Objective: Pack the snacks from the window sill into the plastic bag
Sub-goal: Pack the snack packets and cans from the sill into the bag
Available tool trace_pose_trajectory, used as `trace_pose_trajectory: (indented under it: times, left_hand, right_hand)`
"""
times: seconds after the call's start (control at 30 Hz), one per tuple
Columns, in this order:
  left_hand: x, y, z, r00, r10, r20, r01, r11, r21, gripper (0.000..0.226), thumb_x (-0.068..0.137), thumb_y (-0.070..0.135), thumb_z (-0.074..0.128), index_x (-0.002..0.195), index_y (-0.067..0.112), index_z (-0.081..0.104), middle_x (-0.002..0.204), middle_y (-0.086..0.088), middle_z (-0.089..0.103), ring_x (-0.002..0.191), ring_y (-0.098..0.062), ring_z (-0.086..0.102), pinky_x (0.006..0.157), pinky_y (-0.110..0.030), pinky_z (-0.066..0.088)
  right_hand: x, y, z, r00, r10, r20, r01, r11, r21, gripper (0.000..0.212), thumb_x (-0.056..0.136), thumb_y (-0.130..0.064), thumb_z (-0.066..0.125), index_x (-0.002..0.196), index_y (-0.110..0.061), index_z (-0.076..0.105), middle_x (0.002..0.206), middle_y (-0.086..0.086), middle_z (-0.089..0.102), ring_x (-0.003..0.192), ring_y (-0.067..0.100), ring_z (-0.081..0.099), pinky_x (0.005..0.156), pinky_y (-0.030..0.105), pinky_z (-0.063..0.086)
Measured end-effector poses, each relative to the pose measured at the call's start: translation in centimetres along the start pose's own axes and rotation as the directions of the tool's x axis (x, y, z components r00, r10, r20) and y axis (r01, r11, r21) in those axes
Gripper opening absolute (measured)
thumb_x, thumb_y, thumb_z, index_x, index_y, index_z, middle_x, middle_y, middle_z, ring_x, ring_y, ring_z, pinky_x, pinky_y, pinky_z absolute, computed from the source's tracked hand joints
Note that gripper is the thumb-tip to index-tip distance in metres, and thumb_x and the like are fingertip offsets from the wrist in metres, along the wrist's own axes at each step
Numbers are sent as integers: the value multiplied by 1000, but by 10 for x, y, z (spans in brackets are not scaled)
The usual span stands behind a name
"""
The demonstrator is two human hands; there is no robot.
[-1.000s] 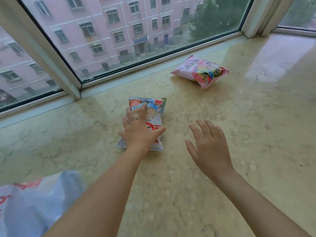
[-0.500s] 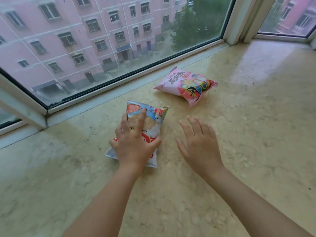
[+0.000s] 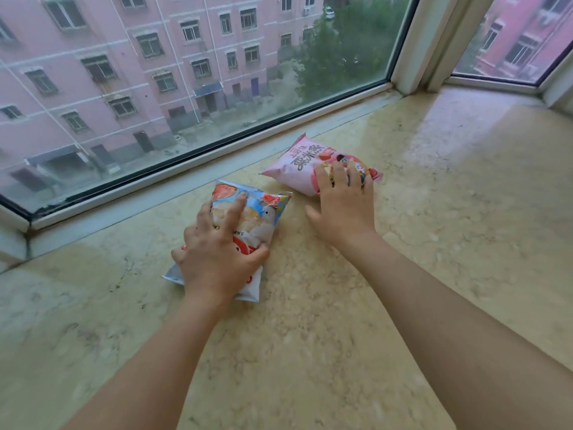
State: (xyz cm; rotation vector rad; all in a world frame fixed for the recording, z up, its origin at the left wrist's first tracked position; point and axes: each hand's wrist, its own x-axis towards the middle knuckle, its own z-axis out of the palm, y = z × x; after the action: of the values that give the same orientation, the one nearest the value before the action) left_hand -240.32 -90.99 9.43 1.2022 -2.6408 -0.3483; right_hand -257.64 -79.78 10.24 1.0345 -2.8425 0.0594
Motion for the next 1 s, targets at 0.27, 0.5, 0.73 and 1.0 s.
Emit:
trace_pose_trajectory:
  times: [0.27, 0.5, 0.73, 1.0]
  left_hand:
    - [-2, 2, -5, 999, -15, 38, 15, 1000, 2, 82, 70, 61, 63, 140, 58, 21, 153, 1, 23, 121, -32, 41, 92, -48, 35]
    - [-8, 1, -10, 997, -10, 76, 12, 1000, -27, 81, 72, 56, 64, 141, 56, 23, 152, -1, 24, 117, -35, 44, 91, -49, 38]
    - [-16, -3, -17, 994, -20, 109, 25, 998, -49, 79, 74, 58, 63, 141, 58, 21, 154, 1, 20, 116, -35, 45, 92, -47, 39]
    - [-47, -16, -21, 994, -15, 108, 24, 996, -84, 81, 72, 57, 63, 140, 60, 20, 154, 4, 18, 116, -33, 44, 93, -46, 41]
  right_hand:
    - [-10, 4, -19, 999, -43, -21, 41, 996, -84, 64, 81, -13, 59, 140, -21, 35, 137, 16, 41, 117, 39, 47, 94, 47, 38]
    - [-25, 6, -37, 995, -92, 46, 93, 995, -34, 70, 82, 0, 56, 143, -22, 30, 128, 15, 44, 98, 34, 60, 77, 38, 47]
    - [-58, -11, -56, 990, -20, 137, -3, 987, 161, 67, 82, 2, 51, 141, -26, 37, 133, 15, 42, 110, 36, 55, 88, 37, 43]
    - [-128, -12, -53, 999, 25, -37, -18, 983, 184, 47, 67, -37, 62, 112, -25, 61, 112, 4, 53, 100, 31, 55, 78, 40, 40]
